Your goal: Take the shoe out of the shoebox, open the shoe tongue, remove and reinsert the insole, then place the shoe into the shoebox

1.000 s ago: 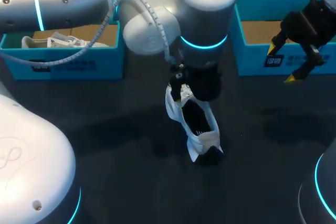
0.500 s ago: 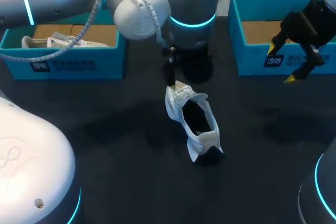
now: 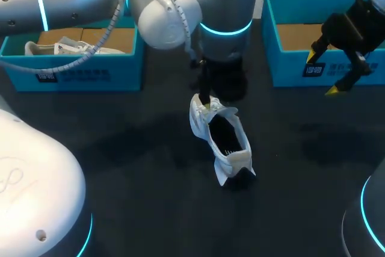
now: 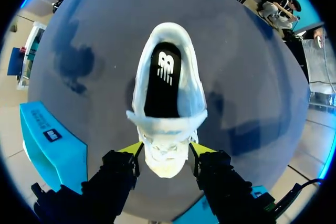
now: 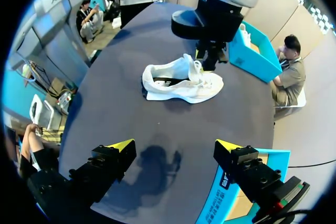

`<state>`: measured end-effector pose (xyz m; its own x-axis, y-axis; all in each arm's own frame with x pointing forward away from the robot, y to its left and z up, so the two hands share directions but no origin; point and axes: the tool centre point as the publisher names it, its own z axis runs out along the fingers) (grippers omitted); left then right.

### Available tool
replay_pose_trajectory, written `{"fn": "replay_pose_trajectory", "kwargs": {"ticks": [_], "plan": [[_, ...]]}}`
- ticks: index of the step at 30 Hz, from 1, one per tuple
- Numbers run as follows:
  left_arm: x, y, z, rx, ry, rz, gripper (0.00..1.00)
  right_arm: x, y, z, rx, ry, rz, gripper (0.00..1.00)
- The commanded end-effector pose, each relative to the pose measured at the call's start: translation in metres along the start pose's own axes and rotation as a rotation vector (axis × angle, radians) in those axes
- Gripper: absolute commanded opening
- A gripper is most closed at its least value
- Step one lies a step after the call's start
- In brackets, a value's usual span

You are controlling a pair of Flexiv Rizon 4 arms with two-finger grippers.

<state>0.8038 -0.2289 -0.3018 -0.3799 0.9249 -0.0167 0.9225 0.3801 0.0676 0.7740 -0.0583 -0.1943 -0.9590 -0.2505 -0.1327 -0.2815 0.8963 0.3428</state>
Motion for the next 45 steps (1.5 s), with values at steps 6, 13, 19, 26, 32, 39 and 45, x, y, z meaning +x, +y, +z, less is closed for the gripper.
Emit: {"fn": "replay_pose_trajectory", "kwargs": {"ticks": [6, 13, 19, 26, 32, 39, 45], "plan": [[-0.003, -0.01, 0.005, 0.019, 0.014, 0.045, 0.53, -0.002, 0.0, 0.001, 0.001, 0.003, 0.0, 1.0], [-0.001, -0.016, 0.006, 0.032, 0.028, 0.075, 0.45, -0.002, 0.0, 0.001, 0.001, 0.003, 0.0, 1.0], [0.002, -0.019, 0.004, 0.051, 0.045, 0.108, 0.45, -0.002, 0.0, 0.001, 0.001, 0.003, 0.0, 1.0], [0.005, -0.022, 0.008, 0.055, 0.067, 0.129, 0.46, -0.002, 0.0, 0.001, 0.001, 0.003, 0.0, 1.0], [0.004, -0.025, 0.012, 0.044, 0.026, 0.1, 0.45, -0.002, 0.0, 0.001, 0.001, 0.003, 0.0, 1.0], [0.006, -0.033, 0.02, 0.052, 0.013, 0.082, 0.46, -0.002, 0.0, 0.001, 0.001, 0.003, 0.0, 1.0], [0.007, -0.037, 0.022, 0.049, -0.007, 0.065, 0.44, -0.002, 0.0, 0.001, 0.001, 0.003, 0.0, 1.0]]}}
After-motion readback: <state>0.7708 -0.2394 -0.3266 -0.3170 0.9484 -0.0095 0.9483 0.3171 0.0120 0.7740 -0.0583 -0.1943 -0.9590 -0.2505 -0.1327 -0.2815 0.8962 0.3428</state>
